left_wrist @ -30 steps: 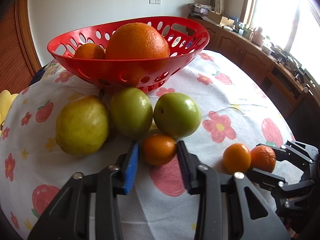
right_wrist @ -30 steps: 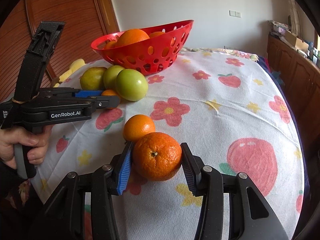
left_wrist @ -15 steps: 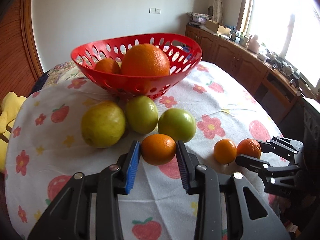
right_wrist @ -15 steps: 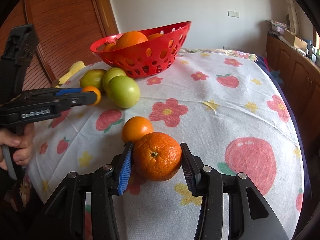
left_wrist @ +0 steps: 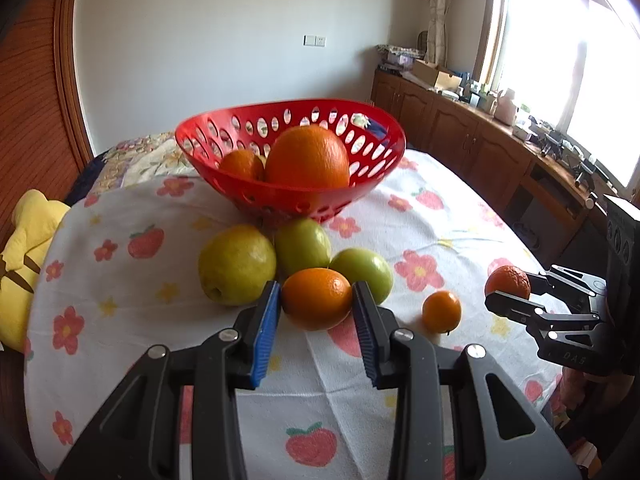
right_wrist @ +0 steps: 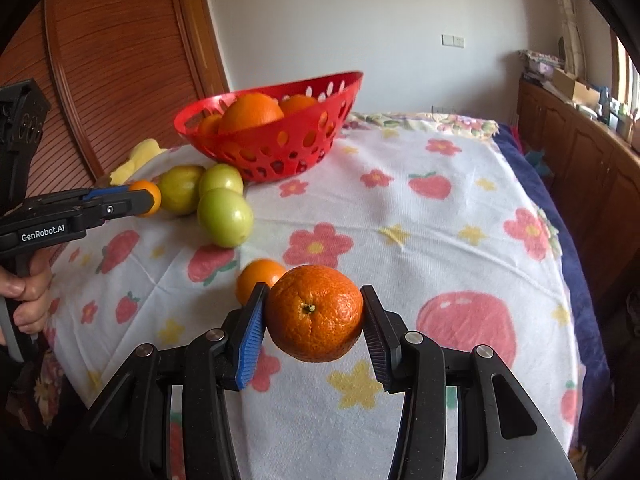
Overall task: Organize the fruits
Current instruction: 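Carry both tangerines over the red basket and open both tools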
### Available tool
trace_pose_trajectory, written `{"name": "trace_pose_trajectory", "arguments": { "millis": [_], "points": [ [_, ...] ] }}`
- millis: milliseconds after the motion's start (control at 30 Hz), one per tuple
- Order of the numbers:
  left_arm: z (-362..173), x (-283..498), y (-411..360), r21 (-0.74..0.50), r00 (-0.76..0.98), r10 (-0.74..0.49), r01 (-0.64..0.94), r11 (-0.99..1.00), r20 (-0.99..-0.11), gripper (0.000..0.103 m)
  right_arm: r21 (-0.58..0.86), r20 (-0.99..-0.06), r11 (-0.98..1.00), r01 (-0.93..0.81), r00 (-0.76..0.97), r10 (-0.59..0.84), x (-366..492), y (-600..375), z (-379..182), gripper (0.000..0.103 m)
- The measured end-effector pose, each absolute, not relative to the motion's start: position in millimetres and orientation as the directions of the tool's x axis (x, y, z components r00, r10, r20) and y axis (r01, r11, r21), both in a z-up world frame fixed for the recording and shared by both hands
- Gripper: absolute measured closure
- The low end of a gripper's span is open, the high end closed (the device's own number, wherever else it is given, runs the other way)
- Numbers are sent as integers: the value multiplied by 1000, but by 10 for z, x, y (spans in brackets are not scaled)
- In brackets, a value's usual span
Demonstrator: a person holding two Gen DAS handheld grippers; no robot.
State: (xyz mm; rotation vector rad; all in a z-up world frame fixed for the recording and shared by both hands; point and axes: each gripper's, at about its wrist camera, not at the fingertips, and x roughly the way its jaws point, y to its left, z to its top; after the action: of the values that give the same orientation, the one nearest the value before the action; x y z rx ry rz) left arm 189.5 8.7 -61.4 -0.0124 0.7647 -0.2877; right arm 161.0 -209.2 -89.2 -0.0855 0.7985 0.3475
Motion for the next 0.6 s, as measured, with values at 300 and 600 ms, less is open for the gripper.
{"name": "trace_pose_trajectory", "arguments": {
  "millis": [300, 600],
  "points": [
    [-404, 1936, 110, -107, 715, -275, 272, 956, -643, 68, 40, -678, 927, -373, 671, 299, 1754, -1973, -596, 57],
    [-245, 2045, 139, -94, 744, -276, 278, 956, -608, 68, 28, -635, 914, -404, 699, 328, 1990, -1828, -302, 57]
  ]
}}
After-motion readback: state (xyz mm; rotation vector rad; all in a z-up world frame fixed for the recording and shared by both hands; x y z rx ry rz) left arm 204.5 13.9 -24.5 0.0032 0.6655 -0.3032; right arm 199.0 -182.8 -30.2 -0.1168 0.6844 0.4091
